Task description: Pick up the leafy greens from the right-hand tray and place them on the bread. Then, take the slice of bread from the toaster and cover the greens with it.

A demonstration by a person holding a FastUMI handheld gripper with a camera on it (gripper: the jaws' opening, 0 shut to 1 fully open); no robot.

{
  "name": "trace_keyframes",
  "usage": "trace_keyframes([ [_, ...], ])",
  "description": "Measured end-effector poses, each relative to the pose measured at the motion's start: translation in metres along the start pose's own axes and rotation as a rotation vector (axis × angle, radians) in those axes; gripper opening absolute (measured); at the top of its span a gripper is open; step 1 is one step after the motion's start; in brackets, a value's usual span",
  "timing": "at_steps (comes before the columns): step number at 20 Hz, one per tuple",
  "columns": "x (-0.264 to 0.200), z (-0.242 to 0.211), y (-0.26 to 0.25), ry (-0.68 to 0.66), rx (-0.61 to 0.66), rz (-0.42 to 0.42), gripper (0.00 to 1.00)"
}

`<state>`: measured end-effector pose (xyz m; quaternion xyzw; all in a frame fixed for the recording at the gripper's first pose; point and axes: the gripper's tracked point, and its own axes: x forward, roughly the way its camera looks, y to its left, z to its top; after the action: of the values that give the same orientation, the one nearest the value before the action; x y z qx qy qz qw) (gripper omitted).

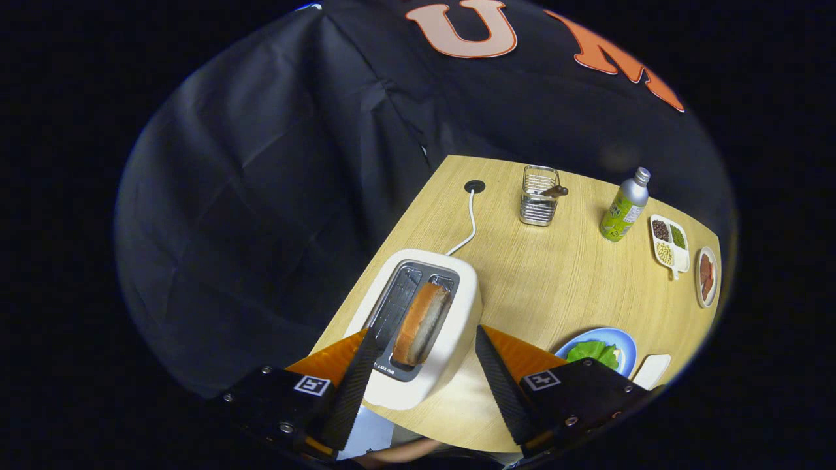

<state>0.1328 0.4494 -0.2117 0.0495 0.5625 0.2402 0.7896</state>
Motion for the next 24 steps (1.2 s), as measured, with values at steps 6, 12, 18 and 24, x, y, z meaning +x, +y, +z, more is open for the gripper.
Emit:
trace_keyframes([
  [6, 0.025, 0.004, 0.013, 0.053, 0.009, -0.028, 0.85],
  [12, 0.043, -0.004, 0.002, 0.102, 0.027, -0.098, 0.67],
  [18, 0.054, -0.008, 0.004, 0.124, 0.069, -0.090, 0.33],
  [24, 0.039, -0.012, 0.008, 0.068, 0.018, -0.022, 0.15],
])
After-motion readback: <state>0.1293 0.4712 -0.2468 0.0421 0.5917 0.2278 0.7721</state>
